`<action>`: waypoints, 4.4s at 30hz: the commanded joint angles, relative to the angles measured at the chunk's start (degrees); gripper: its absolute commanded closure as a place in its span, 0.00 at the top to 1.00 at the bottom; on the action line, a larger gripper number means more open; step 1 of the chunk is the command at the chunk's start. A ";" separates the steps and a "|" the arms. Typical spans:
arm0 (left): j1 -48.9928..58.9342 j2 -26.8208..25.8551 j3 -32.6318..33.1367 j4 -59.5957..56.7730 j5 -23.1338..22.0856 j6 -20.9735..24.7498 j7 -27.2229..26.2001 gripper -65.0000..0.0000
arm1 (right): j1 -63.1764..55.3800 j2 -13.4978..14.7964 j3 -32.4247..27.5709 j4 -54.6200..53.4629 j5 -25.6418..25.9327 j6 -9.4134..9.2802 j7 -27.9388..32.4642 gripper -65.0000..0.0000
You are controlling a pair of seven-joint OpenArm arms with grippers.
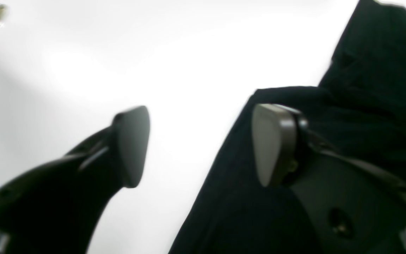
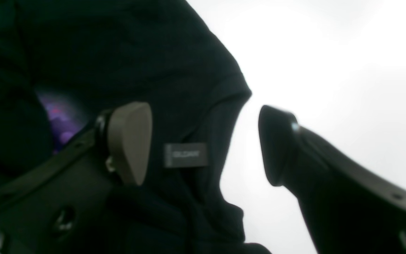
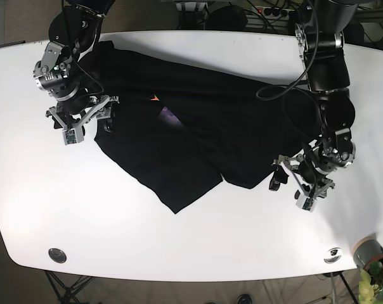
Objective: Fold the T-shirt properly
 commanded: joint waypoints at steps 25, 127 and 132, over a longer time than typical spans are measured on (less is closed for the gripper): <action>-15.18 5.60 16.38 -36.28 -0.97 -0.33 -14.98 0.70 | 0.98 0.34 0.16 0.51 0.80 0.08 1.26 0.70; 21.83 -4.24 -32.67 45.12 -1.06 -6.53 24.84 0.00 | -2.98 2.89 0.25 -0.11 22.69 0.08 -12.46 0.69; 25.26 -4.33 -34.61 44.95 -0.97 -6.53 24.67 0.00 | -2.80 1.65 -0.98 -3.36 22.69 0.08 -12.46 0.69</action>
